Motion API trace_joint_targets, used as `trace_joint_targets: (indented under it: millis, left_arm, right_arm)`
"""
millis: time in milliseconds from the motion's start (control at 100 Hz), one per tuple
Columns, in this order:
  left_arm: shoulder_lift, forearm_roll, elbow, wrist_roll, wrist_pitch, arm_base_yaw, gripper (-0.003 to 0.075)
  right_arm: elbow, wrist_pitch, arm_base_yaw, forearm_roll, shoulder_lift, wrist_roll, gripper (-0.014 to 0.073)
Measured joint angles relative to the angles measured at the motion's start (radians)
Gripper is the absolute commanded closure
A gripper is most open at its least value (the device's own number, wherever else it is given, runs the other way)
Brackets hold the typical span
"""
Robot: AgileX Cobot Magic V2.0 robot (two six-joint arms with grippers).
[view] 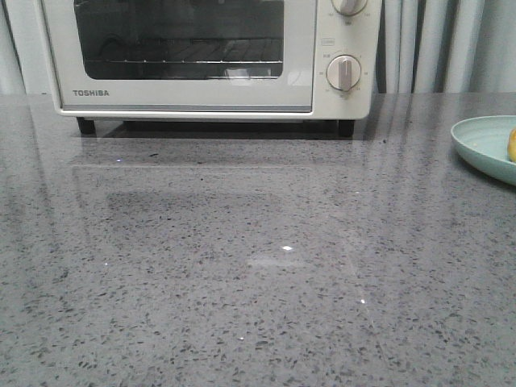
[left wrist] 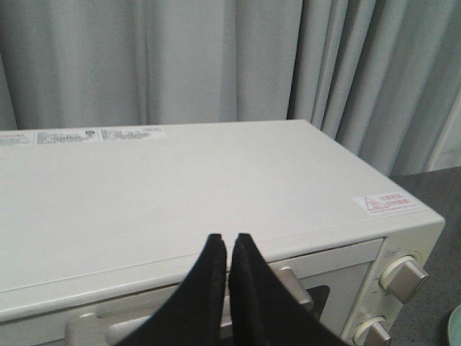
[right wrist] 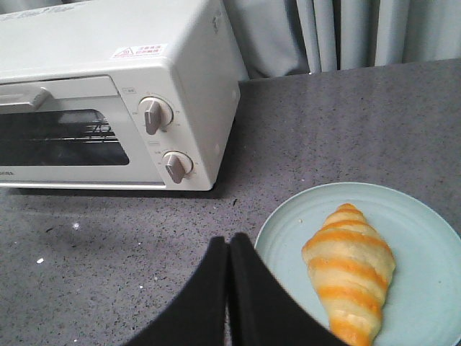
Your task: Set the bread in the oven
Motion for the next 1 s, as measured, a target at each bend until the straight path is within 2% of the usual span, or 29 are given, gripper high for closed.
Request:
trace_joint_targets:
  millis: [330,570,870,1000]
  left_arm:
    - [0.131,-0.005,-0.022,0.0,-0.037,0.005,0.0741]
    - [0.161,-0.027,-0.025,0.0,-0.052,0.057,0.0741]
    - [0.178,-0.065,-0.023,0.002,-0.052,0.057,0.0741]
    - [0.158,-0.092,0.028,0.002,-0.085,0.057,0.0741]
  right_arm:
    - [0.0,0.012,0.0,0.0,0.0,0.0,0.0641]
    - [0.0,0.026,0.0,0.0,0.0,-0.002,0.0641]
    - [0.0,0.03,0.0,0.002,0.0,-0.002,0.0641]
    - [0.0,0.03,0.0,0.002,0.0,0.0,0.0641]
